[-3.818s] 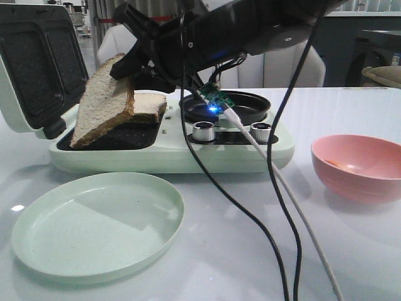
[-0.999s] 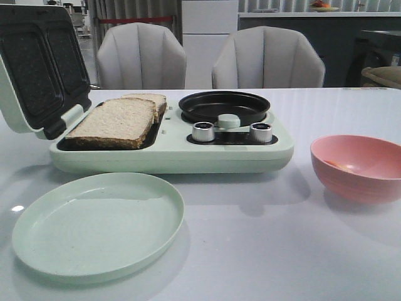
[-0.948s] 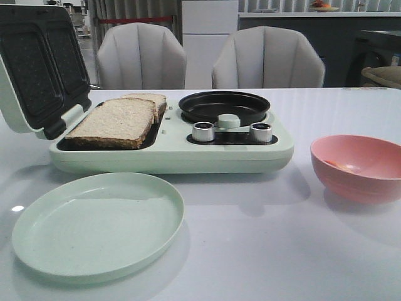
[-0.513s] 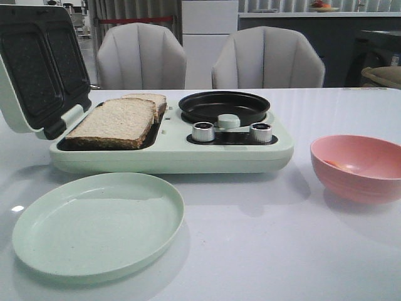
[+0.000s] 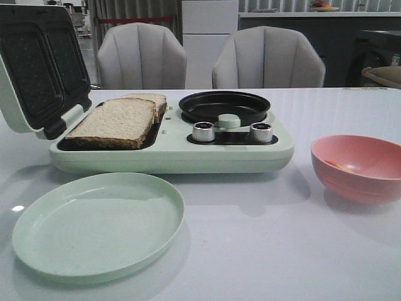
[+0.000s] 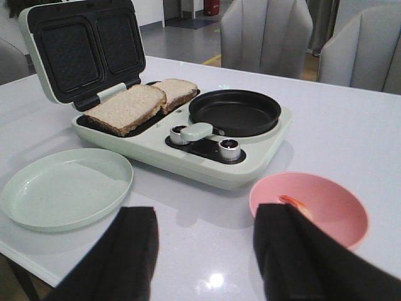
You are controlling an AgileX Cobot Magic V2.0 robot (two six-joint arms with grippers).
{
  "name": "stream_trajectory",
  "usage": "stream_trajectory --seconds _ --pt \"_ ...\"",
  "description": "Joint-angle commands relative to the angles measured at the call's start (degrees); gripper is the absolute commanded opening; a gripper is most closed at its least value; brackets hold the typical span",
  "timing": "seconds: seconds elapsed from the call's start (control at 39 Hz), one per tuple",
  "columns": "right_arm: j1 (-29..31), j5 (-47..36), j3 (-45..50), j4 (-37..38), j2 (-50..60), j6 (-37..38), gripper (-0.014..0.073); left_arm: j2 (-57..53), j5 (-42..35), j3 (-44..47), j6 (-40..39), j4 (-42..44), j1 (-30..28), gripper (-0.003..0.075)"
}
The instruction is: Make breakfast with bread and shrimp
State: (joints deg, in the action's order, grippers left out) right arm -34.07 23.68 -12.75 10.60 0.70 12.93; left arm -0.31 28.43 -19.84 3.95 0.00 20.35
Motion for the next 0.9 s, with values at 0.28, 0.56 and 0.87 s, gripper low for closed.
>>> stream_trajectory --seconds 0.28,0.56,0.87 --pt "0.1 -8.6 -0.8 1.3 0.7 -0.1 0.0456 -0.7 -6.1 -1.6 -0.6 -0.7 0.5 0.0606" --pt "0.1 -8.6 -0.8 1.3 0.7 -0.1 0.0456 5.8 -7.9 -8.4 -0.8 -2.8 0.5 0.0604" --pt "0.1 -8.6 -0.8 1.3 0.7 -0.1 0.0456 24.7 -8.2 -17.3 -5.2 -6.3 0.3 0.0602"
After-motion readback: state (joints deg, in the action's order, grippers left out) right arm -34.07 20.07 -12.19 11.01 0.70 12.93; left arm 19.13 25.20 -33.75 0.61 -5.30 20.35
